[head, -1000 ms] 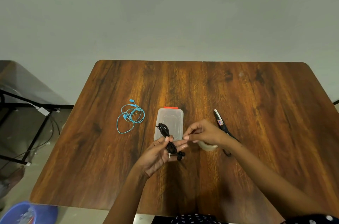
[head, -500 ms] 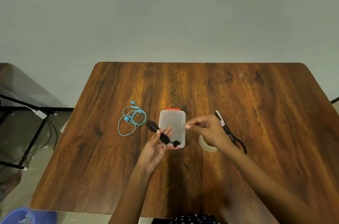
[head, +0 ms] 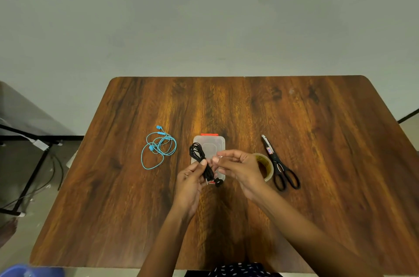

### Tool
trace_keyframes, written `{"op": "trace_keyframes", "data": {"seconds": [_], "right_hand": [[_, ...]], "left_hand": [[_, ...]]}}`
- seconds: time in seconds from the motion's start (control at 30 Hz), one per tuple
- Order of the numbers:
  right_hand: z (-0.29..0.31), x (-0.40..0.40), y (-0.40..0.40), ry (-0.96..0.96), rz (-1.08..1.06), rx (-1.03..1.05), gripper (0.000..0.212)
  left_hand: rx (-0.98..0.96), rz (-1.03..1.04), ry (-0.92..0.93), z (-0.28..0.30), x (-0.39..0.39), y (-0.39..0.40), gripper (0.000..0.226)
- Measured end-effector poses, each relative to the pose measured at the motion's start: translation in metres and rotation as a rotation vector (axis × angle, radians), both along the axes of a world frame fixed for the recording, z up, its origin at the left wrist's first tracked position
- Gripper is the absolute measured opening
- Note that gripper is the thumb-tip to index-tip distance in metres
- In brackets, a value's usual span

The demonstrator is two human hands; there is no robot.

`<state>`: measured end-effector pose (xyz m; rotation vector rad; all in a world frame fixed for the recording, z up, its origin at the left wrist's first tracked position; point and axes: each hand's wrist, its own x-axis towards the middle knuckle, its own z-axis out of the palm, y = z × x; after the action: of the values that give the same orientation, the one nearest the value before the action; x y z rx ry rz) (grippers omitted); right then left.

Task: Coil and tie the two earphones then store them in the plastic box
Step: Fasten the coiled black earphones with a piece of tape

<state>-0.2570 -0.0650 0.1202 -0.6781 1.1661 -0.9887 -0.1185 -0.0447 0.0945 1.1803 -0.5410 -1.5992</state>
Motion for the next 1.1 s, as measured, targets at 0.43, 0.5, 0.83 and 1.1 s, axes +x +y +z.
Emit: {"op": "trace_keyframes", "data": {"seconds": [0.43,0.5,0.83,1.1], "right_hand": [[0.001,0.008,0.009,-0.238,-0.142,0.153,0.028],[0.003,0.008,0.01,-0.257,-0.141,0.155,0.026],[0.004,0.014,0.012,-0.159,-0.16,0.146,0.029],[0.003,0.018,0.011,-0.006,-0.16,0.12,0.022]], "left_hand": [[-0.081,0.121,-0.076,0.009,-0.013,0.009,0.022],[-0.086,0.127,-0.077,0.01,-0.013,0.008,0.023],[-0.041,0.166,-0.035,0.016,-0.027,0.012,0.021],[0.007,0.108,-0.029,0.014,-0.027,0.014,0.025]]}}
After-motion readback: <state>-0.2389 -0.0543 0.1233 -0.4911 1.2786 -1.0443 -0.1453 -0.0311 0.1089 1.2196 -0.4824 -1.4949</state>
